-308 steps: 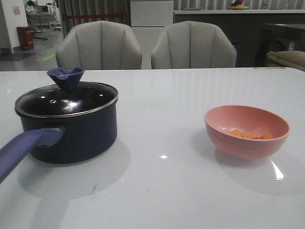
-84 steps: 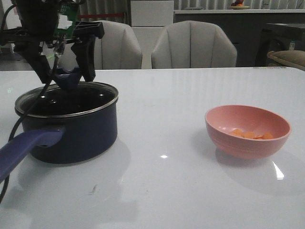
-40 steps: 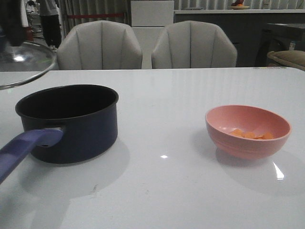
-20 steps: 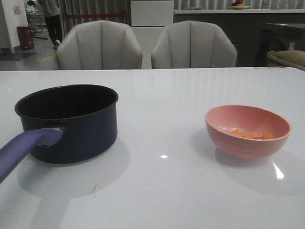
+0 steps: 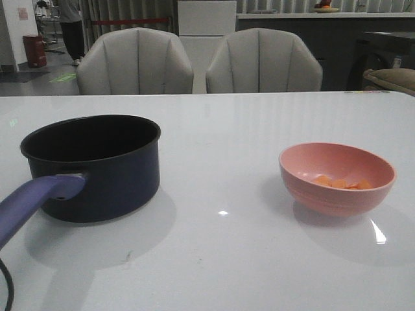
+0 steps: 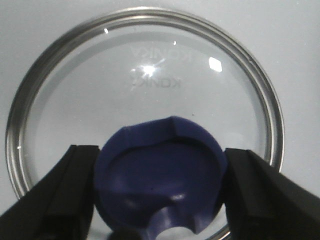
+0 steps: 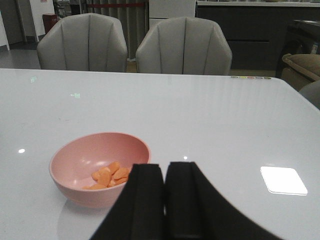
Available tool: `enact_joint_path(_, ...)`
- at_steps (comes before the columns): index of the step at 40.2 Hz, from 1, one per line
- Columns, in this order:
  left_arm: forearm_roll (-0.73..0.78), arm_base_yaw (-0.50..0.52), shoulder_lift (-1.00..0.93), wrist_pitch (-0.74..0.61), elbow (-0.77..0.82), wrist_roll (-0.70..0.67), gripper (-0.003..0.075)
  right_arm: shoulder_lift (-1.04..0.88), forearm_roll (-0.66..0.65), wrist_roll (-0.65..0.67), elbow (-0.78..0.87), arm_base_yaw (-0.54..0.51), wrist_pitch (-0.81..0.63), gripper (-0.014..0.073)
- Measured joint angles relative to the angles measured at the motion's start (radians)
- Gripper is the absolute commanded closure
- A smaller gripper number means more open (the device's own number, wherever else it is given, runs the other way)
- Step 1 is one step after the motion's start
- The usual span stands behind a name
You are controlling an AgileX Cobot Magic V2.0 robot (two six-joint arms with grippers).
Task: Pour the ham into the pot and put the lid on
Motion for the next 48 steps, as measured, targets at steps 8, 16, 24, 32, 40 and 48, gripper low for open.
enact_joint_path(8,-0.008,0.000,0.030,-0.016,-0.011,0.000,0.0124,0.000,0.000,0.000,0.000,0.000,0.000,0.0445)
enact_joint_path(16,0.034,0.000,0.055,0.004,-0.022,0.000,0.0083,0.000,0.000,0.000,0.000,0.000,0.000,0.0445)
enact_joint_path(24,0.045,0.000,-0.003,0.020,-0.058,0.000,0.0083,0.000,0.000,0.000,0.000,0.000,0.000,0.0445)
enact_joint_path(32,0.045,-0.016,-0.169,0.006,-0.043,0.010,0.0083,0.000,0.000,0.000,0.000,0.000,0.000,0.0445)
enact_joint_path(40,0.038,-0.126,-0.389,-0.048,0.055,0.010,0.0083,0.000,0.000,0.000,0.000,0.000,0.000,0.0445)
enact_joint_path(48,0.022,-0.207,-0.665,-0.074,0.184,0.010,0.0083,0.000,0.000,0.000,0.000,0.000,0.000,0.0445)
